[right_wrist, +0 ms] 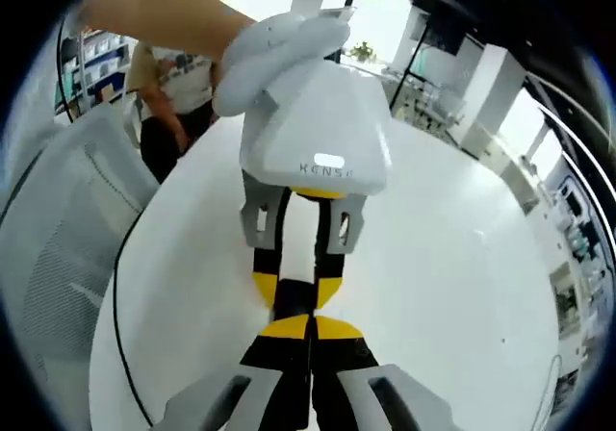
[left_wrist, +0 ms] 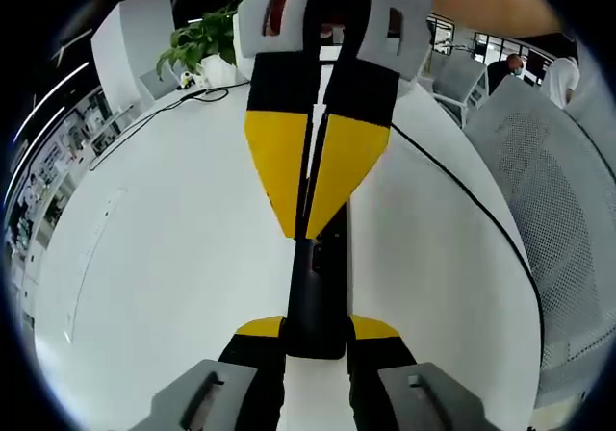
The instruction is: Press the specified remote control buttons in sequence, fully releasing each button before pressing the next.
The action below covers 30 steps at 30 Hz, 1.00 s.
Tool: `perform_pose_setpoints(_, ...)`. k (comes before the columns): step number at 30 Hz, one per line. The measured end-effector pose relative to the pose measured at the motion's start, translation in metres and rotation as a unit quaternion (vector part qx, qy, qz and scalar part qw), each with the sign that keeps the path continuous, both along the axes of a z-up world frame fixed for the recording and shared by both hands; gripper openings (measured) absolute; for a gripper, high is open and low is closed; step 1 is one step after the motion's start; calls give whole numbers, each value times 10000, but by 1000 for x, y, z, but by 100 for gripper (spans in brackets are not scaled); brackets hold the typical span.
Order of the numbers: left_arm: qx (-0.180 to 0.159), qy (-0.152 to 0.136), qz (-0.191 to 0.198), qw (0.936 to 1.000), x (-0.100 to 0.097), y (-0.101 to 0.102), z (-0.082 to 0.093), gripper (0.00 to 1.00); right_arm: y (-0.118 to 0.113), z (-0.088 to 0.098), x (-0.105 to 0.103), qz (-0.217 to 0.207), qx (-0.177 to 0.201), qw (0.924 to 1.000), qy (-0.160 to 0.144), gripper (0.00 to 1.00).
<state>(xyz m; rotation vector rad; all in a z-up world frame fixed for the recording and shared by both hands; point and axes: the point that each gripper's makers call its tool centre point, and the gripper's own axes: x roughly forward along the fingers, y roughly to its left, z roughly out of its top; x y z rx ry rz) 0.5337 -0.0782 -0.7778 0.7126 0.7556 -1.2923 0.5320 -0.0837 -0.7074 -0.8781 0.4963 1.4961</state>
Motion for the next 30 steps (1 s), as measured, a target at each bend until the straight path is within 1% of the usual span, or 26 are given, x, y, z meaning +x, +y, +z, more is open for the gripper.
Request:
perform_pose_setpoints(6,5,-11,1,10000,0,0,0,23,-3,5,-8,9,92,9999,-72,0)
perform_pose_setpoints(13,-11,-15,2,10000,1,0,1,23,-7,5,-10,-133,189,9997,-97,0)
perform_pose_setpoints(17,-18,-28,0,10000,1,0,1,23,-7,7,-8,-258,298,9991,-127,3)
perform_pose_setpoints(26,-55,-43,0,10000,1,0,0,23,-8,7,-9,-421,467,9980,-115,15)
perform_pose_setpoints(30,-67,-46,-2,10000,1,0,0,23,-10,6,-8,-553,543,9970,-75,26)
